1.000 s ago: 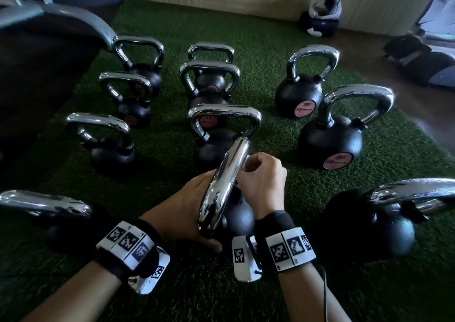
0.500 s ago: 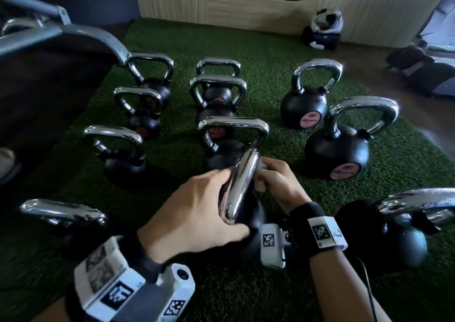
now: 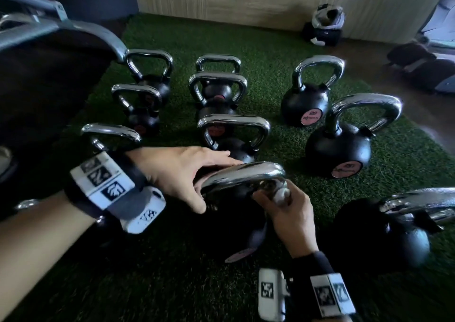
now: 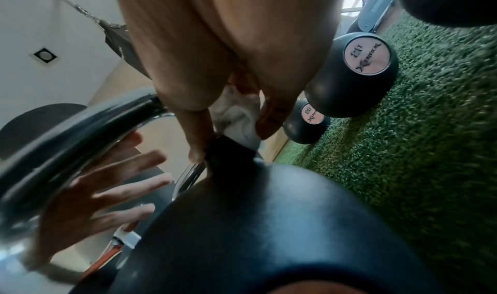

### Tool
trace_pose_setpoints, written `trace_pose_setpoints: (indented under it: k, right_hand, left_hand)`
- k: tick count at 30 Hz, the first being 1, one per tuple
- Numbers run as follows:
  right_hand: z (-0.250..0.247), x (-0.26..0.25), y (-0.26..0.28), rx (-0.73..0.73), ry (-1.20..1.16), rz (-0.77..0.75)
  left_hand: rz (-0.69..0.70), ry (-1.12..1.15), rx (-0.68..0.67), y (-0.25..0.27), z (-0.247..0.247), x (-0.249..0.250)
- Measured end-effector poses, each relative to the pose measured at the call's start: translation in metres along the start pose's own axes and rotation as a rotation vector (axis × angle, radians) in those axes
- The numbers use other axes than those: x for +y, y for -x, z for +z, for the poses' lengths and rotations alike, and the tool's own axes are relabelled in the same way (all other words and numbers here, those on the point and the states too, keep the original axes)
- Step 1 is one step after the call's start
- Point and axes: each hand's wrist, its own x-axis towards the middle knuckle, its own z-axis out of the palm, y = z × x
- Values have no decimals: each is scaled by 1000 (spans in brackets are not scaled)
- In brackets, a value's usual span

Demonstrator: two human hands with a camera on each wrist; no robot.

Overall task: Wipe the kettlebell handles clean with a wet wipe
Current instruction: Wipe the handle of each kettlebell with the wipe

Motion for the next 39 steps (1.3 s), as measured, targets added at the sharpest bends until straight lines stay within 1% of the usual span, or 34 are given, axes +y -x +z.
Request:
trace_pose_setpoints:
  k: [3, 6, 8, 11, 13, 14, 15, 16, 17, 18, 19, 20, 21, 23, 25, 27, 28, 30, 32, 35, 37, 39]
  right_hand:
    - [2, -8, 21, 83, -3, 17]
    - [4, -10, 27, 106, -19, 28]
    - [3, -10, 26, 89, -34, 35]
    - [-8, -7, 25, 14, -53, 45]
    - [-22, -4, 28, -57, -127, 93]
    - [-31, -4, 31, -73, -161, 131]
    - [-40, -4, 34, -68, -190, 166]
    - [-50, -5, 37, -55, -215, 193]
    - [-60, -6, 38, -30, -247, 224]
    - [-69, -7, 40, 6, -294, 268]
    - [-79, -10, 41, 38, -354, 310]
    - [-88, -13, 41, 52, -424, 342]
    - [-96, -17, 40, 54, -490, 364]
    - [-110, -27, 36, 57, -552, 367]
    - [-124, -38, 32, 70, -607, 348]
    - [-136, -46, 29, 78, -728, 325]
    - [-142, -48, 30, 81, -793, 313]
    - [-158, -45, 33, 97, -931, 317]
    - [-178, -42, 37, 94, -994, 319]
    - [-209, -41, 40, 111, -902, 232]
    - [-230, -41, 40, 189, -779, 147]
    - [-249, -37, 39, 273, -691, 69]
  left_hand:
    - [65, 16, -109, -9, -16, -5]
    - [40, 152, -156, -11, -17, -6]
    - [56, 183, -171, -12, -15, -9]
    - [48, 28, -196, -11, -19, -2]
    - [31, -33, -168, -11, -25, 10]
    - [22, -47, -122, -10, -27, 20]
    - [39, -56, -44, -9, -27, 31]
    - [90, -70, 61, -9, -25, 43]
    - [174, -60, 190, -9, -20, 56]
    - [286, -16, 309, -12, -11, 67]
    - [397, 55, 399, -16, -1, 78]
    - [472, 143, 454, -20, 11, 88]
    - [515, 229, 490, -24, 23, 98]
    - [545, 369, 545, -38, 49, 111]
    - [502, 495, 601, -54, 72, 119]
    - [421, 628, 637, -70, 88, 122]
    - [379, 703, 630, -79, 96, 123]
    - [278, 871, 568, -96, 111, 124]
    - [185, 945, 515, -112, 130, 129]
    - [100, 964, 447, -135, 162, 137]
    - [66, 967, 395, -148, 180, 143]
    - [43, 950, 374, -162, 193, 149]
